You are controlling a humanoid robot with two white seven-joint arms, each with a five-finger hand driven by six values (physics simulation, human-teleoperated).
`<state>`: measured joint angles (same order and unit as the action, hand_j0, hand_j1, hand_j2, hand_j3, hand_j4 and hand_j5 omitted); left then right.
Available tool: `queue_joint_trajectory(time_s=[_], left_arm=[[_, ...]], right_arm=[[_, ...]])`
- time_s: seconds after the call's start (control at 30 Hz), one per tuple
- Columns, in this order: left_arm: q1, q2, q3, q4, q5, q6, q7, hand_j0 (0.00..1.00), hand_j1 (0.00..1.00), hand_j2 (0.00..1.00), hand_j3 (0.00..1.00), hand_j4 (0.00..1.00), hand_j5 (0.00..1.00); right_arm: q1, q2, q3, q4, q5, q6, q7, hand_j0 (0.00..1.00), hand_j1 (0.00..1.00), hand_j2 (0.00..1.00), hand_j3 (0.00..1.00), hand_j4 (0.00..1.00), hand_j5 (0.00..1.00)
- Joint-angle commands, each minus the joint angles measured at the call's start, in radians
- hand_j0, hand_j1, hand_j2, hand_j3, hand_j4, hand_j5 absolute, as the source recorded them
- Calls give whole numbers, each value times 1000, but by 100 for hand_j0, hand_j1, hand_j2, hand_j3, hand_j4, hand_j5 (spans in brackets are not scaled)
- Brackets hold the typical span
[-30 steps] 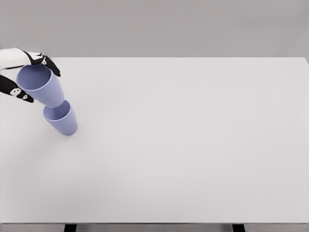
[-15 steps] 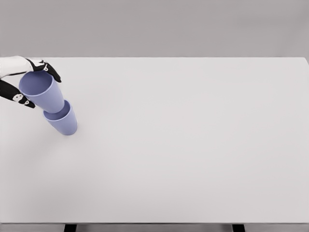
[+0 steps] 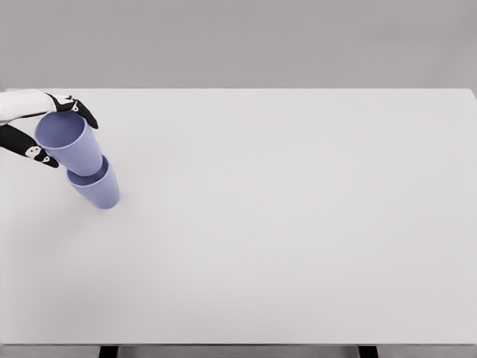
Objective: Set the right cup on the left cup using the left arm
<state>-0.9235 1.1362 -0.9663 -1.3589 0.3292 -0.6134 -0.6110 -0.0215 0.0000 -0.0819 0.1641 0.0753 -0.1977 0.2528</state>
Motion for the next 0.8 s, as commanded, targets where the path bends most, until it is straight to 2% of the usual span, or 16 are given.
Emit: queue_joint_trajectory(time_s=[0.0,0.17,0.23,0.3,0.33,0.47,0.63,0.7,0.77], left_arm=[[0,-1,1,1,7,3,0,66,66,66,66,66,66],[14,-1,4,1,5,3,0,68,68,68,68,68,68],[14,-1,6,1,5,3,0,71,71,71,71,71,71],[14,-4,6,3,4,3,0,91,91,91,91,91,91],[14,-9,11,4,-4,3,0,94,94,94,94,94,94],[14,-26,14,18,-21,3,0,99,99,99,99,99,99],[14,-24,14,21,-19,3,0,100,100,100,100,100,100],[9,-9,21,8,1,3,0,100,100,100,100,100,100],[6,27,27,-25,82,3,0,100,100,100,100,100,100]], right_arm=[[0,0,1,0,0,0,0,100,100,100,100,100,100],[0,0,-1,0,0,0,0,100,100,100,100,100,100],[0,0,-1,0,0,0,0,100,100,100,100,100,100],[0,0,1,0,1,0,0,100,100,100,100,100,100],[0,0,1,0,1,0,0,100,100,100,100,100,100],[0,0,-1,0,0,0,0,100,100,100,100,100,100],[0,0,1,0,0,0,0,100,100,100,100,100,100],[0,0,1,0,1,0,0,100,100,100,100,100,100],[0,0,-1,0,0,0,0,100,100,100,100,100,100]])
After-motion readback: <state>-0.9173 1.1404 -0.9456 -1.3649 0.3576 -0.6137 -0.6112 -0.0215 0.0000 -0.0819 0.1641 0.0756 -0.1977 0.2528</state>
